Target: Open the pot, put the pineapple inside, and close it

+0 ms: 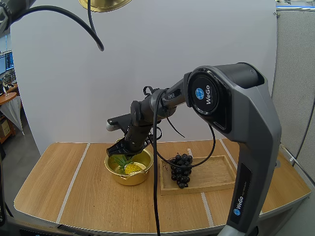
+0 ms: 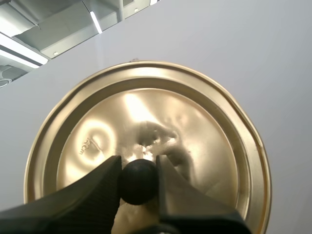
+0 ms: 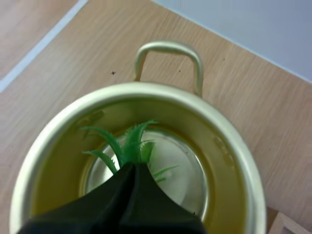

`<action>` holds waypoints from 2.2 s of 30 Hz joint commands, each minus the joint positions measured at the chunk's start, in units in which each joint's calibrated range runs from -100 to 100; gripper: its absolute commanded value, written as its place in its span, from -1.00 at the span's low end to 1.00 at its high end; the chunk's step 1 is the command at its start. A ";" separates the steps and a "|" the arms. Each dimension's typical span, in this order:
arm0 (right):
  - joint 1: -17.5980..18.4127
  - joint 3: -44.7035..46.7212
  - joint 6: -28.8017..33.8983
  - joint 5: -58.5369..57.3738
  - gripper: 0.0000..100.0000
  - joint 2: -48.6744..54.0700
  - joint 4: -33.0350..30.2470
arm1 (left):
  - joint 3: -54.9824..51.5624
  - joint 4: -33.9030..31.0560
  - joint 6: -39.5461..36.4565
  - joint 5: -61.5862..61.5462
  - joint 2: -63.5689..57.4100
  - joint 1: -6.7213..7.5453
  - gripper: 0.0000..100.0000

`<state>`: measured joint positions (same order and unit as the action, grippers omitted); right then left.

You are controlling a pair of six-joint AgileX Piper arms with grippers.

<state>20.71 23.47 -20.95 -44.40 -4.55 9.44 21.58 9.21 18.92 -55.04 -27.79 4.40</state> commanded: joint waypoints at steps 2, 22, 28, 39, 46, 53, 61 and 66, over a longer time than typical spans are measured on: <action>-0.20 0.15 -0.28 1.82 -1.00 10.07 0.08 | 0.58 -0.28 -0.56 1.97 -0.63 0.09 -1.00; -0.20 8.20 -0.28 -20.74 -1.00 50.84 -2.61 | 0.58 -0.28 -0.56 1.97 -0.63 0.09 -1.00; -0.20 9.64 -0.28 -33.35 -1.00 64.34 -6.89 | 0.58 -0.28 -0.56 1.97 -0.63 0.09 -1.00; -0.20 9.70 -0.28 -50.68 -1.00 80.68 -8.95 | 0.58 -0.28 -0.56 1.97 -0.63 0.09 -1.00; -0.20 13.20 -0.28 -55.60 -1.00 84.64 -9.10 | 0.58 -0.28 -0.56 1.97 -0.63 0.09 -1.00; -0.23 18.74 -0.28 -55.60 -1.00 89.27 -9.44 | 0.58 -0.28 -0.56 -4.45 -0.63 0.09 -1.00; -0.30 18.74 -0.28 -55.60 -1.00 92.06 -10.72 | -1.47 0.52 -0.47 -35.81 0.39 0.09 -1.00; -0.30 18.74 -0.28 -55.60 -1.00 92.16 -13.02 | -8.46 2.65 0.47 -38.50 1.81 0.09 -1.00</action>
<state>20.58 42.02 -20.95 -100.00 86.89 -0.75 20.76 9.21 18.92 -86.15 -27.75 4.40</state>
